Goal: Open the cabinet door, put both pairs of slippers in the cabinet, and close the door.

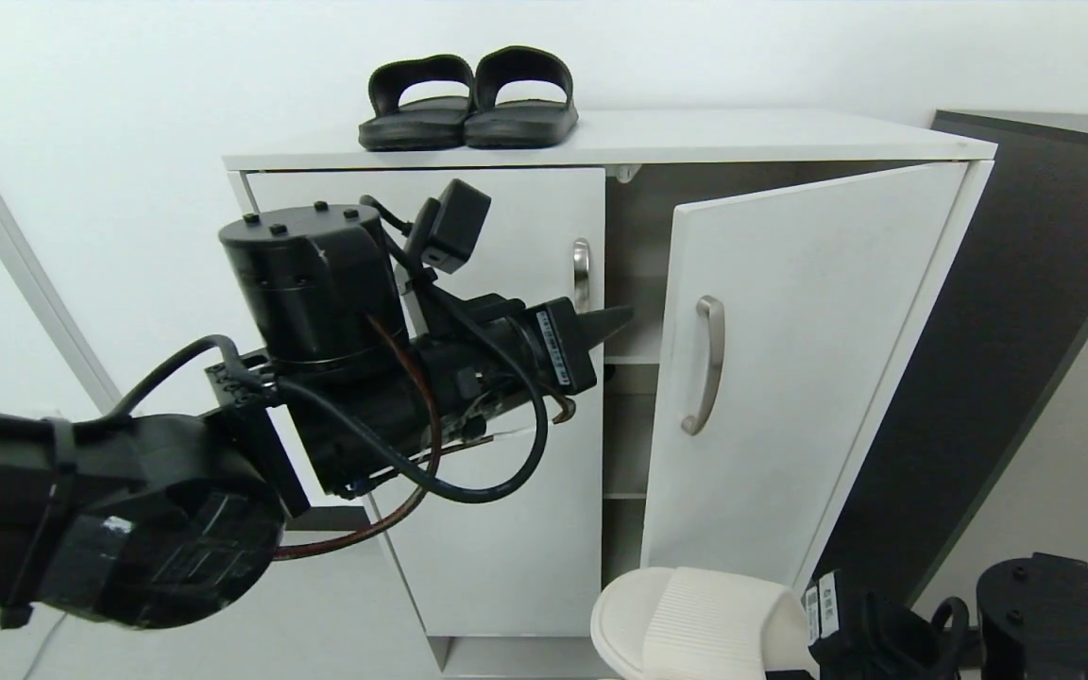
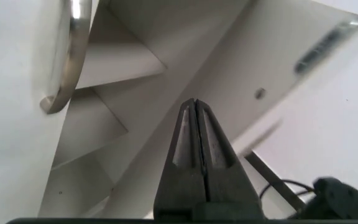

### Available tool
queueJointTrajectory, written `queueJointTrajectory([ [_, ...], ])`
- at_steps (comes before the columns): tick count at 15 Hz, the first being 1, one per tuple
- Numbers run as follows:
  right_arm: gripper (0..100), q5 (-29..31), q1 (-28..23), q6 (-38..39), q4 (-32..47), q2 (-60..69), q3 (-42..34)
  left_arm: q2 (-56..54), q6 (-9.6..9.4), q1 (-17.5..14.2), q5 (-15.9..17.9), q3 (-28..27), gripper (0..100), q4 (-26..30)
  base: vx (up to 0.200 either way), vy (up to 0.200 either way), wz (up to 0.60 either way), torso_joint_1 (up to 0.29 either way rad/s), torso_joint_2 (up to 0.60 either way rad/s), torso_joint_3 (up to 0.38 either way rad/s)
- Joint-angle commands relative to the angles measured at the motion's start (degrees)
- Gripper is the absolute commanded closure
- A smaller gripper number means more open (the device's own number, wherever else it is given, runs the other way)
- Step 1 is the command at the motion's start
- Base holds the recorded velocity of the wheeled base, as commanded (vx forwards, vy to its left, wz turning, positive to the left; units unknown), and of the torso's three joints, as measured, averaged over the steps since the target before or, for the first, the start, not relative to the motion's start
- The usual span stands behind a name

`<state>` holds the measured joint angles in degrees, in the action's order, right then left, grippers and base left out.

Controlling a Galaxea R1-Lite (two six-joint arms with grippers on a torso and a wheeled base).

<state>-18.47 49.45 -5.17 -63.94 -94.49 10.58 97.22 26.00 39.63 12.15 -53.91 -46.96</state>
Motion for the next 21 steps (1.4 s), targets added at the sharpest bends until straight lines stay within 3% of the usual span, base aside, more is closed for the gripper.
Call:
queueJointTrajectory([
  [1, 100, 0.0, 0.8, 0.0, 0.0, -0.2, -0.5, 4.9, 0.01, 0.0, 0.0, -3.4, 100, 0.1, 0.0, 0.0, 0.0, 0.0, 0.0, 0.0],
  [8, 100, 0.4, 1.0, -0.9, 0.0, -2.0, -0.6, 9.4, 0.01, 0.0, -0.1, -7.9, 100, -0.2, 0.0, 0.0, 0.0, 0.0, 0.0, 0.0],
  [13, 100, 0.4, 3.6, -2.0, 0.0, -1.7, -1.4, 10.4, -0.07, 0.2, -0.5, -8.5, 100, -0.4, -0.2, 0.0, 0.0, 0.003, 0.0, 0.001],
  [16, 100, 0.3, 6.9, -2.0, -0.7, -0.7, -3.2, 9.9, -0.43, 5.7, -0.6, -6.8, 100, -3.4, -0.2, 0.0, 0.0, 0.002, 0.0, -0.001],
  [17, 100, 0.4, 8.8, -2.0, -2.1, -0.3, -4.2, 10.0, -0.51, 10.4, -0.6, -5.9, 100, -6.1, -0.2, 0.0, 0.0, 0.002, 0.0, -0.002],
  [19, 100, 0.4, 9.3, -2.0, -3.5, -0.5, -4.7, 10.3, -0.51, 11.2, -0.6, -6.1, 100, -8.4, -0.1, 0.0, 0.0, 0.004, 0.0, 0.001],
  [21, 100, 0.4, 9.2, -2.0, -3.6, -1.2, -4.7, 10.3, -0.51, 9.8, -0.6, -5.9, 100, -8.5, 0.0, 0.0, 0.0, 0.0, 0.0, 0.0],
])
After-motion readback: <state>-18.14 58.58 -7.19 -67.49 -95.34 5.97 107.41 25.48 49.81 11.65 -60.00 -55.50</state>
